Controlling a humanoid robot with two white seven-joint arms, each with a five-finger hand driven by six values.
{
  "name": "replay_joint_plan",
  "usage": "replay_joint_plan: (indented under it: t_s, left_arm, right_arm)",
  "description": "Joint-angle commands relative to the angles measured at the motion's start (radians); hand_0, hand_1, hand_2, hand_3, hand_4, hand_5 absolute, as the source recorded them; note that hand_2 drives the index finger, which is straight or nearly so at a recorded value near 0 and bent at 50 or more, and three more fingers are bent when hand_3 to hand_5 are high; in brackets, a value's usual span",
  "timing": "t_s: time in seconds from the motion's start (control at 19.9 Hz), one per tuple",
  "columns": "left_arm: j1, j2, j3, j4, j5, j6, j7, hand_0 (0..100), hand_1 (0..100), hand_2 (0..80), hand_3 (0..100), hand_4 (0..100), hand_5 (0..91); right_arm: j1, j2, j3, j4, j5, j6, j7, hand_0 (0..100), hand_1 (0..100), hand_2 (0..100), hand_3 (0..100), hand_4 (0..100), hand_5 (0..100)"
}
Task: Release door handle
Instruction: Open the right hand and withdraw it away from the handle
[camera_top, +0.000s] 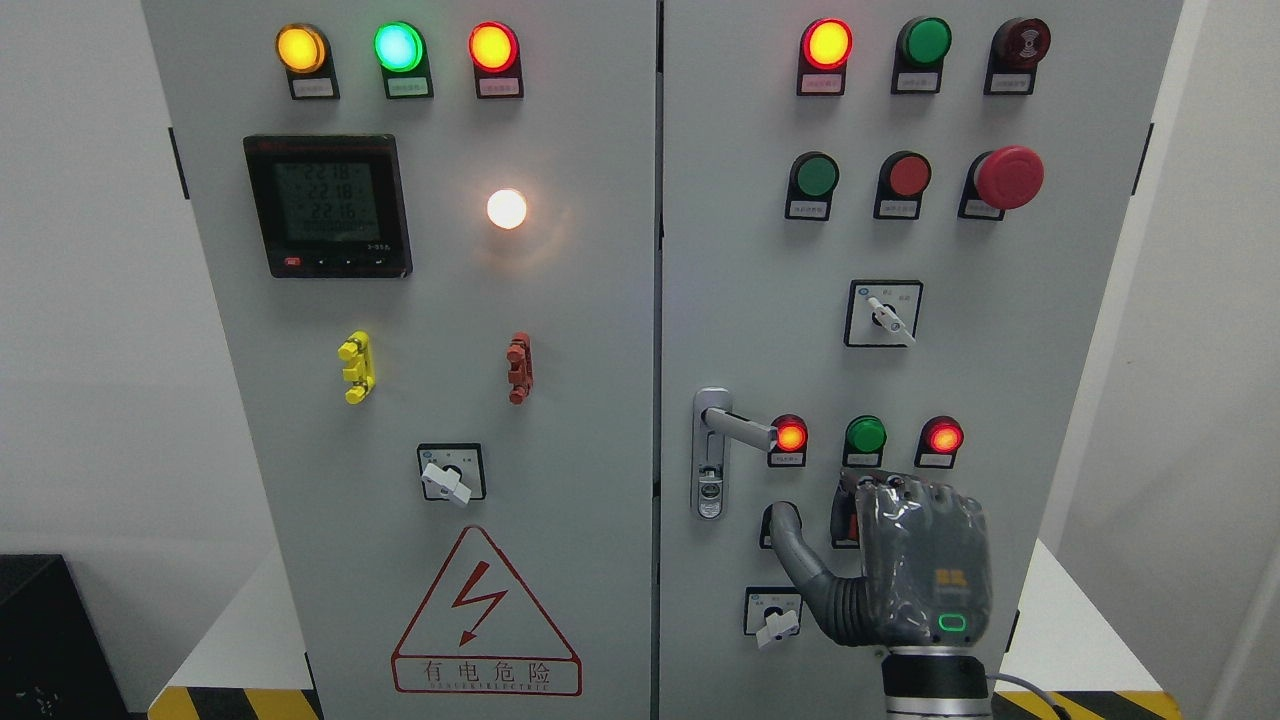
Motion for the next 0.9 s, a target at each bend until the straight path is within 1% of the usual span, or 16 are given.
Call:
replay_joint_plan:
  t_s: [0.0, 0.05, 0.1, 0.15, 0.2, 0.25, 0.3, 0.35, 0.4, 0.5, 0.85]
  left_arm:
    - [0.0, 0.0, -0.02, -0.015, 0.0, 0.0, 0.001, 0, 0, 2.3, 8, 1, 0.0]
    - [0.0, 0.0, -0.02, -0.015, 0.0, 0.0, 0.001, 0, 0, 2.4, 9, 1, 0.0]
    - [0.0, 0.0, -0.02, -0.017, 0.0, 0.0, 0.001, 0, 0, 2.4, 9, 1, 0.0]
    - [0.0, 0.0, -0.02, -0.017, 0.0, 0.0, 0.001, 0, 0, 2.4, 9, 1, 0.0]
    - [0.0, 0.0, -0.02, -0.017, 0.0, 0.0, -0.001, 0, 0, 2.4, 9, 1, 0.0]
    - [0.0, 0.0, -0.02, -0.017, 0.0, 0.0, 0.001, 0, 0, 2.5, 9, 1, 0.0]
    - [0.0, 0.0, -0.02, -0.017, 0.0, 0.0, 0.001, 0, 0, 2.5, 9, 1, 0.0]
    - [0.0, 0.0, -0.02, -0.017, 0.0, 0.0, 0.001, 0, 0, 2.5, 8, 1, 0.0]
    - [0.0, 0.0, -0.02, -0.017, 0.0, 0.0, 0.001, 0, 0, 2.5, 8, 1, 0.0]
    - [0.0, 0.0, -0.02, -0.017, 0.0, 0.0, 0.001, 0, 0, 2.5, 9, 1, 0.0]
    - [0.0, 0.0, -0.02, -0.017, 0.0, 0.0, 0.001, 0, 0, 2.6, 9, 1, 0.0]
  right_arm:
    - [0.091, -0.005, -0.097, -0.152, 0.0, -0.04, -0.007, 29, 39, 46, 78, 66, 55]
    - [0.096, -0.004, -0.109, -0.163, 0.0, -0.057, -0.007, 29, 39, 41, 70, 60, 52]
    - [0.097, -0.004, -0.123, -0.174, 0.0, -0.07, -0.007, 29, 38, 37, 62, 54, 45]
    - [0.099, -0.004, -0.134, -0.183, 0.0, -0.079, -0.007, 29, 37, 28, 46, 42, 33]
    - [0.099, -0.004, -0.141, -0.188, -0.008, -0.093, -0.005, 29, 37, 26, 41, 37, 28]
    - [0.099, -0.002, -0.148, -0.189, -0.021, -0.108, -0.007, 29, 34, 20, 27, 25, 19]
    - [0.099, 0.0, -0.149, -0.189, -0.032, -0.123, -0.008, 29, 33, 16, 17, 15, 11]
    - [0.1, 0.003, -0.148, -0.189, -0.032, -0.134, -0.016, 29, 32, 15, 14, 12, 7]
    - [0.099, 0.003, -0.148, -0.189, -0.034, -0.137, -0.026, 29, 31, 9, 1, 0, 0]
    - [0.099, 0.003, -0.146, -0.189, -0.034, -0.14, -0.042, 28, 31, 0, 0, 0, 0]
    - [0.099, 0.001, -0.134, -0.189, -0.034, -0.14, -0.045, 25, 31, 0, 0, 0, 0]
